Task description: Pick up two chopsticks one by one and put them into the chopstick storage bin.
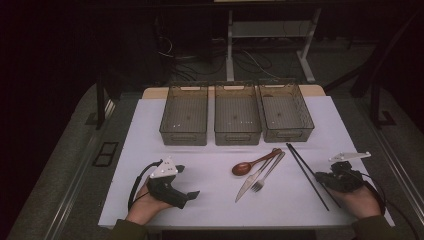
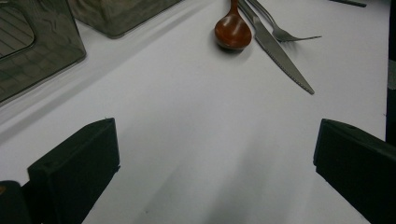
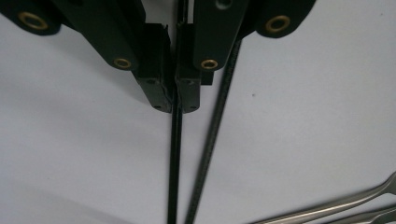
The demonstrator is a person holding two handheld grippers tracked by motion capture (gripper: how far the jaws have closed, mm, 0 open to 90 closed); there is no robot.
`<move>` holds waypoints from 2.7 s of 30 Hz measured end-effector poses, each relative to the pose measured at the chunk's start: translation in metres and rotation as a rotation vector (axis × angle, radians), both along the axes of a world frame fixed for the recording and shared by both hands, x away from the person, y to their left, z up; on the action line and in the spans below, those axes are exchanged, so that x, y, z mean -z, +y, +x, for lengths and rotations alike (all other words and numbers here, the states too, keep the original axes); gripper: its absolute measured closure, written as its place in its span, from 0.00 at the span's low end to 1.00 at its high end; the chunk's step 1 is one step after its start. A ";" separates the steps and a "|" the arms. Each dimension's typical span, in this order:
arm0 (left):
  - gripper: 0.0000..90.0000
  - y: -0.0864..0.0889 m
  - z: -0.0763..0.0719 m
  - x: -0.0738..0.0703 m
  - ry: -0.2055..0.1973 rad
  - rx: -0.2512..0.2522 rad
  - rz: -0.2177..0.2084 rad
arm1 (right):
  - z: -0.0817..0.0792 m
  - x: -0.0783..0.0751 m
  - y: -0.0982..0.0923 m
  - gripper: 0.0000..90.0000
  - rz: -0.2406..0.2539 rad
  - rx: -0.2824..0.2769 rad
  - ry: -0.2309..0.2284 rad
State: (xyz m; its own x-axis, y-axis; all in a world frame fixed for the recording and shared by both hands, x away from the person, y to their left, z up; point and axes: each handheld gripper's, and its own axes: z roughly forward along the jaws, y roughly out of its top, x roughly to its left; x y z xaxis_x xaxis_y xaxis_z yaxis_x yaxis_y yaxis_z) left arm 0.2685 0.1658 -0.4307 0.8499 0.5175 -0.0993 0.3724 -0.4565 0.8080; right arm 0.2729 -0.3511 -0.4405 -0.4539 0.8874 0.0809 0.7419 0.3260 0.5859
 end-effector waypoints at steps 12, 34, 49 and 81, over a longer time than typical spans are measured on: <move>0.00 -0.001 0.000 0.000 0.001 -0.001 -0.001 | 0.003 0.000 -0.010 0.91 0.027 -0.013 -0.013; 0.00 -0.002 -0.001 0.001 -0.001 0.003 -0.009 | 0.008 0.000 -0.009 0.94 0.041 -0.024 -0.036; 0.00 -0.002 0.000 0.000 -0.004 0.009 -0.002 | 0.002 -0.011 -0.018 0.94 0.080 -0.017 -0.080; 0.00 -0.004 0.000 -0.001 -0.009 0.011 -0.023 | 0.000 -0.055 -0.006 0.94 0.236 -0.088 -0.194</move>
State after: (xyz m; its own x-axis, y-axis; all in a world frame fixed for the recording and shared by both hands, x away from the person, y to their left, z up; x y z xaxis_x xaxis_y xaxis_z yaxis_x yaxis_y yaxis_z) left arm 0.2682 0.1617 -0.4297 0.8565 0.5056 -0.1034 0.3599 -0.4417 0.8218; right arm 0.2729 -0.3574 -0.3851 -0.5555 0.8110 0.1839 0.5836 0.2227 0.7809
